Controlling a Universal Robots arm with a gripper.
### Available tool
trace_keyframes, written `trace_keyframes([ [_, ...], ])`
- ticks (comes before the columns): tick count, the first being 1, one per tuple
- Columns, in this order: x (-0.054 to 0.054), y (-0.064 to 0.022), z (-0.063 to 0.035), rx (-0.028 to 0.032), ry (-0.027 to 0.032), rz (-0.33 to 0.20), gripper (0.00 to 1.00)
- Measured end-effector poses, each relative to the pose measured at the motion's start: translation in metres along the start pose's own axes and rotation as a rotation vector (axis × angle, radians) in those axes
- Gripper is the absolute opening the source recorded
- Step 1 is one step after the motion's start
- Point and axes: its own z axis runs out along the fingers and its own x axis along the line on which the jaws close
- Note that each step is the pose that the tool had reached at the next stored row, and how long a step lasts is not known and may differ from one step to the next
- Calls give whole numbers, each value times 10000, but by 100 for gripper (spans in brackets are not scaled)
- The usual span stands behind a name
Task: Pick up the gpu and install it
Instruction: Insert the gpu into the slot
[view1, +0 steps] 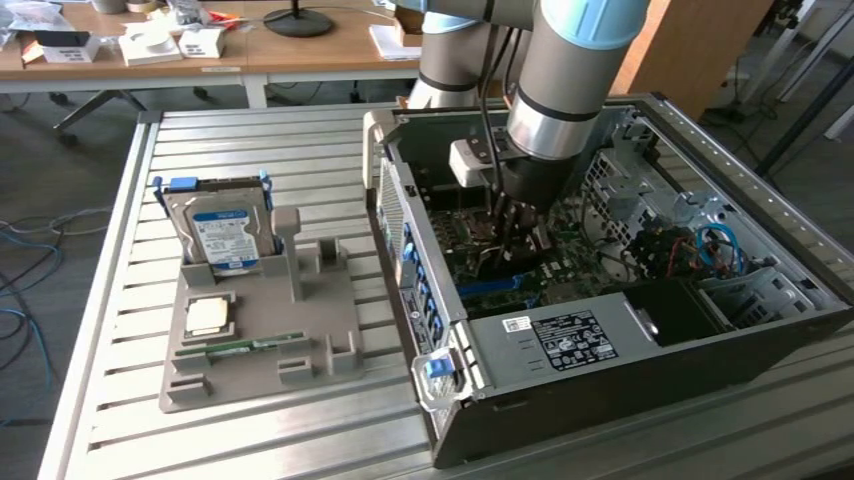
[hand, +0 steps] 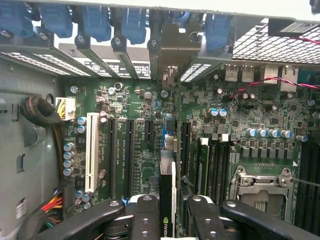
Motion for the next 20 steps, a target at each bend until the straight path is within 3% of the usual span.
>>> trace_keyframes([
  [20, 14, 0, 10, 0, 0, 7, 26],
])
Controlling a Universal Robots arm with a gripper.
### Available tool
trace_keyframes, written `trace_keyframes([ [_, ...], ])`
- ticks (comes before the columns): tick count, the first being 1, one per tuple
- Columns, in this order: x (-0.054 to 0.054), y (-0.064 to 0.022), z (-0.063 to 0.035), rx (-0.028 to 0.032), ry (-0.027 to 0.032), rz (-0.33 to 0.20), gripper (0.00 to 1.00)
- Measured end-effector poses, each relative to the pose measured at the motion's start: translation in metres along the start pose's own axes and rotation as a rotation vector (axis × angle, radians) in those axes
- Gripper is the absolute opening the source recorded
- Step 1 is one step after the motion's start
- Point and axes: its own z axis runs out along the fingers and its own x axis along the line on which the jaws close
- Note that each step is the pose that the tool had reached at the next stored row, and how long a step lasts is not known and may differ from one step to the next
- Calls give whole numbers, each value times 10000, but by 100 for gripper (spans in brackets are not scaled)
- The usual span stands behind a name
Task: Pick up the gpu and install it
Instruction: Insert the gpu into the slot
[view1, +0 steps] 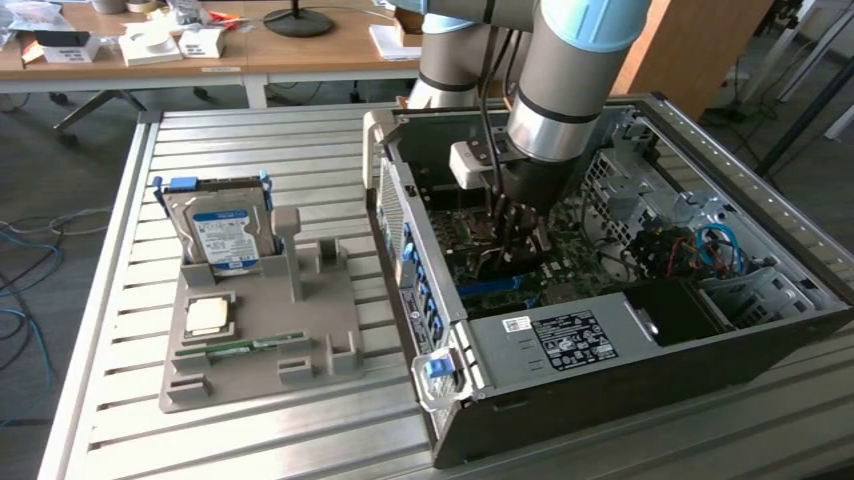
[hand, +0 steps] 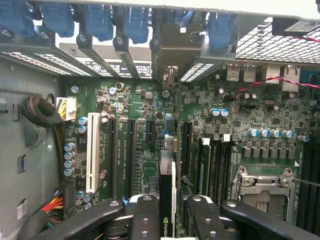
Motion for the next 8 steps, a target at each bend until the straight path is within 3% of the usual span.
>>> trace_keyframes([
  [8, 0, 0, 0, 2, 1, 48, 26],
])
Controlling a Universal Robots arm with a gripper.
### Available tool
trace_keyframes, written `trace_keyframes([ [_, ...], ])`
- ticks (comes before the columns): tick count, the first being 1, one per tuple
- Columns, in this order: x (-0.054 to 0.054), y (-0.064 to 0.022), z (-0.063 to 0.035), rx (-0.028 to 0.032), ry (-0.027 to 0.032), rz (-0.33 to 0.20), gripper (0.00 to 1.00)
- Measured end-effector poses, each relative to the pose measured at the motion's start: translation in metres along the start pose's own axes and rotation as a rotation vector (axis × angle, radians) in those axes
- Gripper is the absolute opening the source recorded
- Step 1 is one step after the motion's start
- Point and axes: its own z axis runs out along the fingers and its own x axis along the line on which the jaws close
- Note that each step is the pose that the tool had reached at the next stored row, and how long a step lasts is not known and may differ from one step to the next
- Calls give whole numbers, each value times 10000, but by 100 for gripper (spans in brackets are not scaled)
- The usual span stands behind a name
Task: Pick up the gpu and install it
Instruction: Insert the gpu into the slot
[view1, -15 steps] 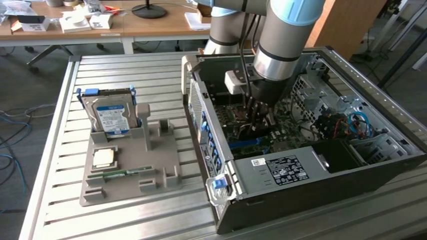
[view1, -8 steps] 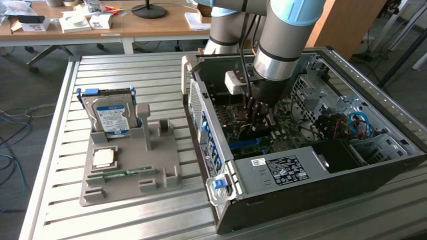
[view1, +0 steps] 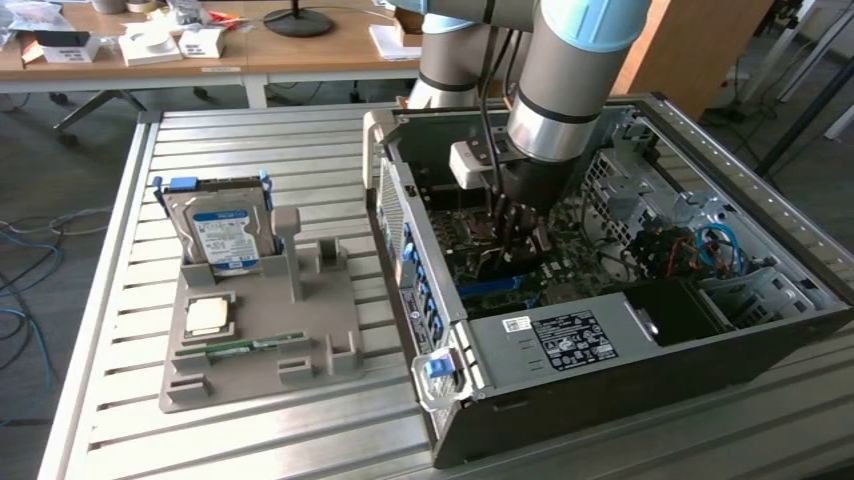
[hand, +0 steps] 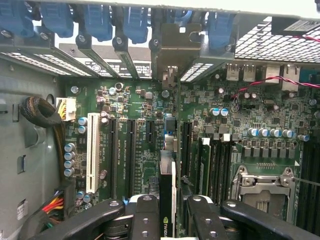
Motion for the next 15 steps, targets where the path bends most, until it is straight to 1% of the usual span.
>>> trace_keyframes([
  [15, 8, 0, 3, 2, 19, 113, 26],
])
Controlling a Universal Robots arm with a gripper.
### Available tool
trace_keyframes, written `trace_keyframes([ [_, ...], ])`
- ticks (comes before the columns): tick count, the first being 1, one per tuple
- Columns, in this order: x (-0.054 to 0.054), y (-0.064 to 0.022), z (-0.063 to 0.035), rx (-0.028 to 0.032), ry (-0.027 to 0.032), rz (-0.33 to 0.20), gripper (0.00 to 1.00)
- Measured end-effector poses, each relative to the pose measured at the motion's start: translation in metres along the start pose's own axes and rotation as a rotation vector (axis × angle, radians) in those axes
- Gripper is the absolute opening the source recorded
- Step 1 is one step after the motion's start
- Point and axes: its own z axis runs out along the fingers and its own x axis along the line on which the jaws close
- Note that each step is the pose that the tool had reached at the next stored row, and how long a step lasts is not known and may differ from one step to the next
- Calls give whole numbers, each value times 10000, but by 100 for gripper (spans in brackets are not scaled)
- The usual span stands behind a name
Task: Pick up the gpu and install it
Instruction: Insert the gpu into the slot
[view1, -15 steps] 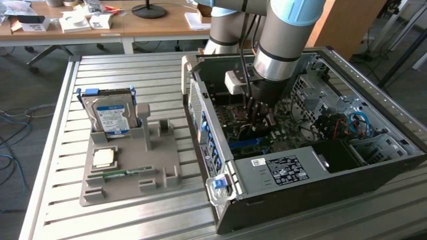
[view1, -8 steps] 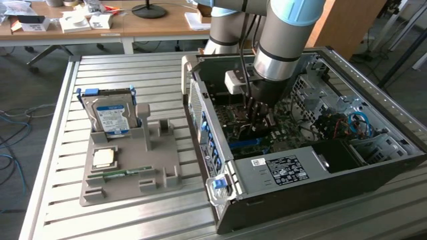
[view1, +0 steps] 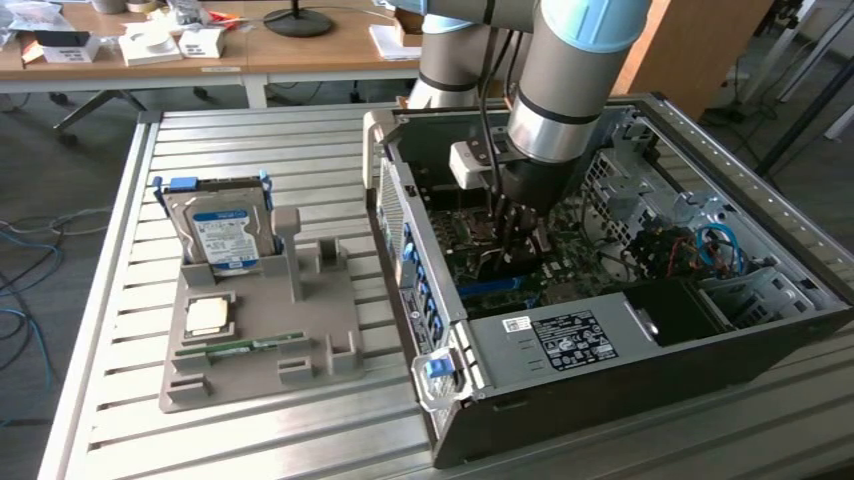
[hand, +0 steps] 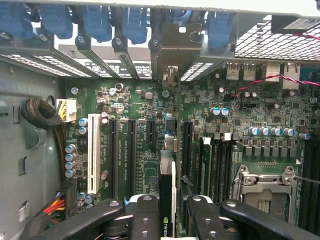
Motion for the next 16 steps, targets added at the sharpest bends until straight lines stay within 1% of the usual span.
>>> trace_keyframes([
  [8, 1, 6, 33, 0, 0, -2, 26],
  [16, 6, 7, 39, 0, 0, 0, 26],
])
